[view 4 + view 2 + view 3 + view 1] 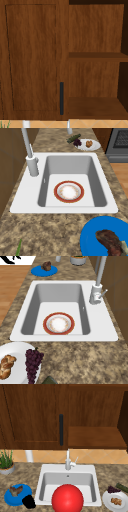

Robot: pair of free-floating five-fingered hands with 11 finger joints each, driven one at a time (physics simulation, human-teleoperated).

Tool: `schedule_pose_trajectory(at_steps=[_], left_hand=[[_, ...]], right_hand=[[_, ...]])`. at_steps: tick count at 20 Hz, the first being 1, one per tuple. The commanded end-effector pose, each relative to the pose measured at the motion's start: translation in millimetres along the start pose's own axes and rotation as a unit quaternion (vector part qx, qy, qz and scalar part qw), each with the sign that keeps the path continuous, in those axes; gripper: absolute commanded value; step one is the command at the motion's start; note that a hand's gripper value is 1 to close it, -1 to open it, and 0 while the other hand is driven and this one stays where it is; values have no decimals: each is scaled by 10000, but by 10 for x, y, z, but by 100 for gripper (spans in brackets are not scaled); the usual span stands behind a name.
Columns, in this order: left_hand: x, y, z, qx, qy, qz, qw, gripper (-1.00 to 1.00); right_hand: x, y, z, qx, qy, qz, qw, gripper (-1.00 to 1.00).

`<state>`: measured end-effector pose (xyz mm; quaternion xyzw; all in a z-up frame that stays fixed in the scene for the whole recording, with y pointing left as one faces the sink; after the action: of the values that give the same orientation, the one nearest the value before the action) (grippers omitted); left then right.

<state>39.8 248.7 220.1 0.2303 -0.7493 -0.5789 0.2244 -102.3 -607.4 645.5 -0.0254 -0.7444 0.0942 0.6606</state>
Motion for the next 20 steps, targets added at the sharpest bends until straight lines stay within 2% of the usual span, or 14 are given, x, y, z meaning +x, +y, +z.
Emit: schedule_pose_trajectory(at_steps=[1, 3, 4, 5, 7, 13, 20], left_hand=[[0, 0, 0, 0, 0, 0, 10000, 0], [0, 0, 0, 0, 0, 0, 10000, 0], [0, 0, 0, 0, 0, 0, 10000, 0], [0, 0, 0, 0, 0, 0, 10000, 0], [0, 0, 0, 0, 0, 0, 10000, 0], [0, 0, 0, 0, 0, 0, 10000, 0], [0, 0, 0, 0, 0, 0, 10000, 0]], right_hand=[[-244, -141, -64, 159, 29, -22, 9999, -100], [-319, -238, 19, 324, -1, -148, 9994, -100], [-384, -249, 39, 237, -151, -197, 9994, -100], [-362, -442, 50, 108, -368, -267, 9989, -100], [-441, -578, 77, 49, -561, -177, 9983, -100], [-752, -838, 56, 332, -400, 148, 9985, -100], [-1105, -1014, -38, 463, -603, 351, 9965, -100]])
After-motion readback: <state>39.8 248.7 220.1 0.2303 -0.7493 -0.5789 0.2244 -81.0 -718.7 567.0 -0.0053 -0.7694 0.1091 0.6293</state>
